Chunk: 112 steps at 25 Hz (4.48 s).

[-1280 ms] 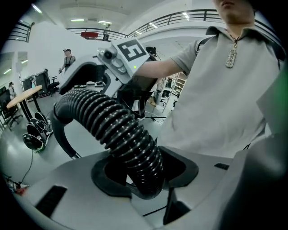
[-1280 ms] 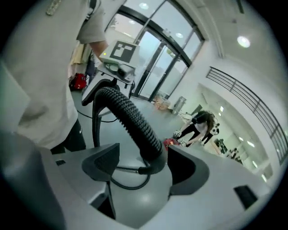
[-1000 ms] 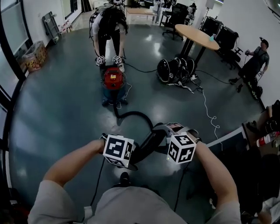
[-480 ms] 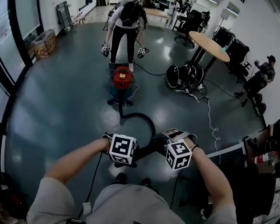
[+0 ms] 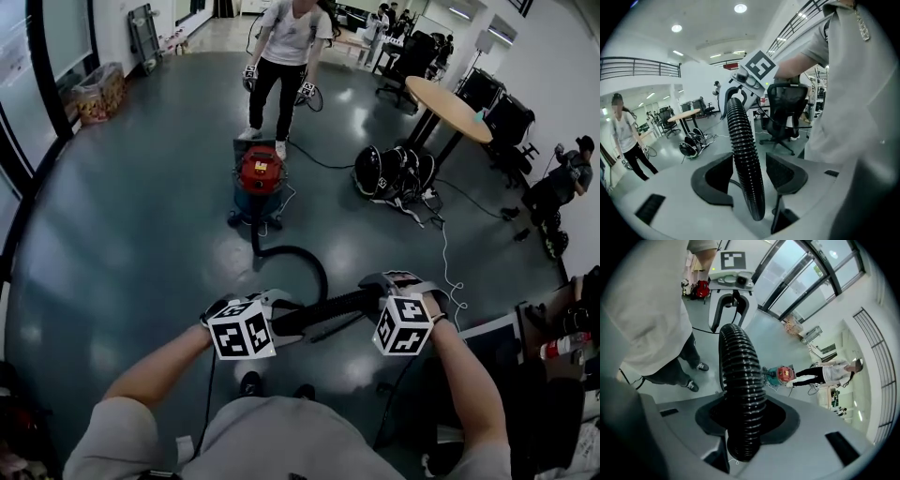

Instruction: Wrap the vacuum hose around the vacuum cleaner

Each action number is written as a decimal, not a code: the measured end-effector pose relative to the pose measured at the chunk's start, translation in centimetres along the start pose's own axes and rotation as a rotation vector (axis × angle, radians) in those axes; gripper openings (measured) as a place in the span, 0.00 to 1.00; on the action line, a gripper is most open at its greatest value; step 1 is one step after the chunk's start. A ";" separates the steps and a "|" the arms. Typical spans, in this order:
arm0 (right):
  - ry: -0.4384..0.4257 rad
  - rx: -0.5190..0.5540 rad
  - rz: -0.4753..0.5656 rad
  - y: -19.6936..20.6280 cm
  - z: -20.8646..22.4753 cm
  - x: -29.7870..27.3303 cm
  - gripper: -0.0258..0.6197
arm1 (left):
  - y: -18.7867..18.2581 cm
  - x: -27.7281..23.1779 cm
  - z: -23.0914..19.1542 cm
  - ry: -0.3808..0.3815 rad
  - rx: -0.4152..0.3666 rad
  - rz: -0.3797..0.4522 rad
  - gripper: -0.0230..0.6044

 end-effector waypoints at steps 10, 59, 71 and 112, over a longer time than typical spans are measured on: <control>0.007 -0.198 -0.122 4.1 0.5 -3.0 0.25 | 2.2 -0.4 -1.5 -0.179 0.145 -0.072 0.37; -0.113 -0.500 -0.005 5.6 7.6 4.3 0.25 | 3.1 -33.2 -7.2 -0.031 0.231 -0.010 0.29; -0.184 -0.623 0.209 8.8 5.6 2.6 0.25 | 9.4 -26.4 -1.4 0.020 0.275 -0.269 0.28; 0.166 -0.136 0.521 -3.9 -0.7 11.3 0.45 | 12.7 -8.7 1.0 0.165 0.077 -0.734 0.28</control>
Point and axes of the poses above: the fingertips, and each gripper's own axes: x backward along the fingers, z to its right, y out of its underside, the point moved 2 cm from there along x, backward along the fingers, and after that the axes turned 8 degrees about y, right-handed, at the moved point
